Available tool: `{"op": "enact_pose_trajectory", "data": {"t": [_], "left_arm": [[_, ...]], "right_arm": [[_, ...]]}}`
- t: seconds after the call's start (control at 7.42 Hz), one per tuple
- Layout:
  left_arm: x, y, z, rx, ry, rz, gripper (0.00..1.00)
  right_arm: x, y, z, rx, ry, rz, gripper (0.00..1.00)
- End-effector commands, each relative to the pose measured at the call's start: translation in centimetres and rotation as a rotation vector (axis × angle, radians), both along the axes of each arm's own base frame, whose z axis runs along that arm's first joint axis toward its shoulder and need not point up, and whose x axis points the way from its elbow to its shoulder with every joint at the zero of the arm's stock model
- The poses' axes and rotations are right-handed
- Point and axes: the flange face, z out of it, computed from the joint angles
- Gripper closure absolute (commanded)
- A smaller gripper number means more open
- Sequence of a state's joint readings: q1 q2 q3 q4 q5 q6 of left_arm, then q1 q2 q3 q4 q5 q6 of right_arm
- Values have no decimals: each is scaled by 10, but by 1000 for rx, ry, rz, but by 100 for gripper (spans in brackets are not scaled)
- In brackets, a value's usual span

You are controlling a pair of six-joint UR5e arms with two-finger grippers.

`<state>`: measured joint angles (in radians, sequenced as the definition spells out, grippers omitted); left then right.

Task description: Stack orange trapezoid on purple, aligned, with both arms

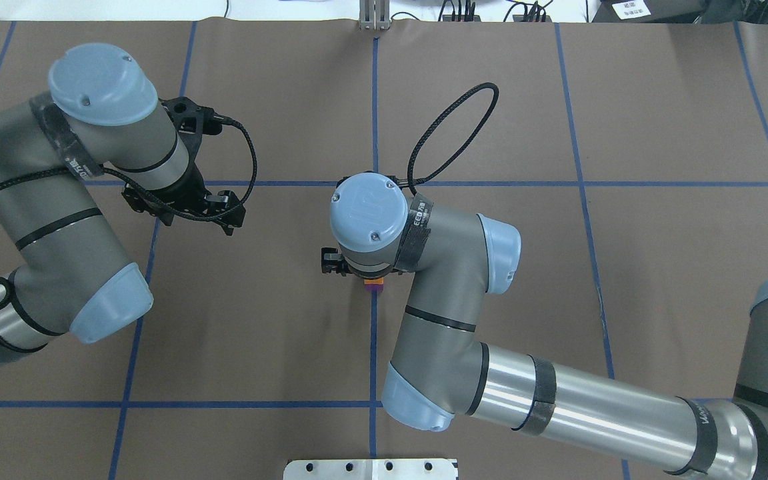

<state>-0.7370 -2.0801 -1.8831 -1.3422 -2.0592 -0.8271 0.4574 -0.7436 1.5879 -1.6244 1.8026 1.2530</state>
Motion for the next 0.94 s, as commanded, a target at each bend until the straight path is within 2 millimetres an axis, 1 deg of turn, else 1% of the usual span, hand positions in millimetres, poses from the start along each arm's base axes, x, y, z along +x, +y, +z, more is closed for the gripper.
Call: {"op": "enact_pose_trajectory", "data": {"t": [0.0,0.13,0.27,0.4,0.54,0.67,0.81], "left_arm": [[-12,-6,4,7,-2,-6,0],[-32,-16,16,36,-14,3,0],[-64,-27,38,44,-10,28,0],[-108,-37,70,61,-14,60,0],[-157,-45,103,78,-12,89,0],[-204,-48,134,84,-3,109,0],[-249,-49,167,97,-12,122,0]], "right_arm": [[71,-48,11,-100,-68,-13,0],[113,-60,41,-99,-72,-28,0],[162,-68,91,-52,-42,-60,0],[216,-81,144,-32,-8,-93,0],[271,-97,190,-39,-6,-133,0],[325,-107,233,-40,-1,-151,0],[381,-111,274,-32,14,-153,0]]}}
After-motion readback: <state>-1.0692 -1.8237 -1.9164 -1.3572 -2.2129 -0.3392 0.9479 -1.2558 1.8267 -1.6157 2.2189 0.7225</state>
